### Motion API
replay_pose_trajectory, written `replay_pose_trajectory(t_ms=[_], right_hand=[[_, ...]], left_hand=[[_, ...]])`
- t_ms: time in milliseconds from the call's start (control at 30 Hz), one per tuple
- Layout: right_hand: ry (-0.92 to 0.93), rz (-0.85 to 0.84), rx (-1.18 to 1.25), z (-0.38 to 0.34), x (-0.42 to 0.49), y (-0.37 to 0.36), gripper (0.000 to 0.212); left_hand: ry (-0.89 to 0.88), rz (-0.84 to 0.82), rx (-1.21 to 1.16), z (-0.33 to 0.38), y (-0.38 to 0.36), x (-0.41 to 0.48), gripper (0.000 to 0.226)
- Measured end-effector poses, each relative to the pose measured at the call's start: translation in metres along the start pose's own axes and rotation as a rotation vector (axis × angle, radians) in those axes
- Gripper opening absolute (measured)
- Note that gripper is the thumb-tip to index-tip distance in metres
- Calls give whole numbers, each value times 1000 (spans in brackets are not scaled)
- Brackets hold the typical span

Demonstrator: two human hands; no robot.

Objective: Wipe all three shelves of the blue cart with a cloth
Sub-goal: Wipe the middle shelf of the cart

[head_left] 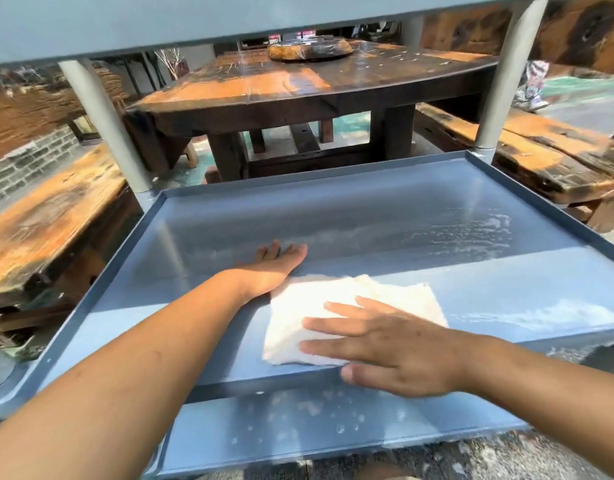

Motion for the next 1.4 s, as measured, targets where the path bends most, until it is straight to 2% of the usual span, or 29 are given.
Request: replay_pose_trajectory(t_ms=[100,200,367,434,667,834,968,1034,1135,1268,1401], right_hand=[[-137,-41,-10,51,-58,3,49],[-294,-37,7,94,-104,10,51],[-332,-40,3,88,-83,4,47],[-328,-9,12,85,-60,6,47],[-496,69,-38,136,21,26,51],[-746,181,37,200,37,42,46],[-971,227,125,266,4,50,52],[-987,222,190,294,-13,58,58],[-906,178,149,324,-40,69,56],[-1091,202,-49,358,-115,63,59],[-1228,257,-13,347,-122,60,71]], left_hand=[[-11,41,96,-4,-2,9,102],[18,74,196,-6,-5,16,100],[-50,331,427,-1,-5,10,71],[-64,362,452,1,-5,5,65],[-120,277,496,8,-12,-4,67],[-250,198,542,16,-18,-11,64],[-437,153,548,24,-26,-15,56],[-498,128,560,26,-27,-18,54],[-499,91,575,26,-28,-19,55],[-493,87,571,28,-26,-20,54],[-459,96,577,28,-27,-22,53]])
Point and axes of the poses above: each hand's wrist, its own x-axis towards the middle knuckle, its own y-axis out of the back of the hand, z = x × y, the point moved 10 cm from there along x, towards the middle knuckle, and after that the axes turned 1 degree about -x, right-handed, at the moved point
